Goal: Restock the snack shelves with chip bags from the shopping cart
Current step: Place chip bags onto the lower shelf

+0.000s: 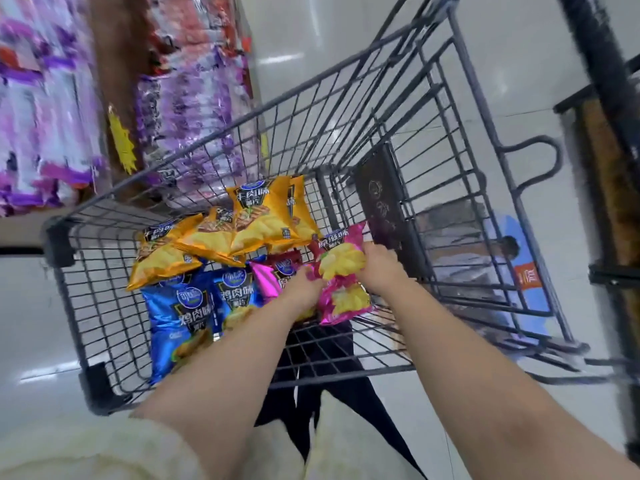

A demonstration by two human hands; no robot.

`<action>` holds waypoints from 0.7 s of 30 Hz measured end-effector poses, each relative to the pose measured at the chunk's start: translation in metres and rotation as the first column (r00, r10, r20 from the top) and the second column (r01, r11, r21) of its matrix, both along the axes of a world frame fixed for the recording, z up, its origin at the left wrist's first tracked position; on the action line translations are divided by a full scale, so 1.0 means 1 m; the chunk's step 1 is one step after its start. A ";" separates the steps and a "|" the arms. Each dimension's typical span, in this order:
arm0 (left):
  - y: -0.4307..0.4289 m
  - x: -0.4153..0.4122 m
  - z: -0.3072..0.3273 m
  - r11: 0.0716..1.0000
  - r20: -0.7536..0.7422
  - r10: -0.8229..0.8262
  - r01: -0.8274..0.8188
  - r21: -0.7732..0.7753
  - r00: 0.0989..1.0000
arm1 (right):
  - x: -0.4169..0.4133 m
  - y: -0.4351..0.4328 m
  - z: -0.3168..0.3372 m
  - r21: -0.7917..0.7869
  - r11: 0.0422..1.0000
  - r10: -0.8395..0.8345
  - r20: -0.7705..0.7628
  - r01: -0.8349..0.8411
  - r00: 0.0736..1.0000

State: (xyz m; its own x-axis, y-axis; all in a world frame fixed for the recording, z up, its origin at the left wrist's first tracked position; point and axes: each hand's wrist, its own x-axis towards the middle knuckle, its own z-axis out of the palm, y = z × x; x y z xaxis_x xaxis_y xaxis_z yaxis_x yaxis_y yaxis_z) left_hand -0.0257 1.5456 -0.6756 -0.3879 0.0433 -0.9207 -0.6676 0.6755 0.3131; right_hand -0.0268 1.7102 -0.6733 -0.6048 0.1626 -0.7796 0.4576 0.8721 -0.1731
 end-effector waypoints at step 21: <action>-0.030 0.018 0.086 0.934 -0.260 0.307 -0.238 0.265 0.916 | 0.007 0.032 0.018 -0.420 0.523 -0.736 0.217 0.742 0.641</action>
State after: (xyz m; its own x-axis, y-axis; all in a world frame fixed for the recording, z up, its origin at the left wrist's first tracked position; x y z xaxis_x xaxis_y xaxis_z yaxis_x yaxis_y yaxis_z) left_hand -0.0072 1.5154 -0.5899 -0.6640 0.0881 -0.7425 -0.6704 0.3696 0.6434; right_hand -0.0196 1.7418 -0.6554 -0.4193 0.1947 -0.8867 0.9068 0.0444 -0.4191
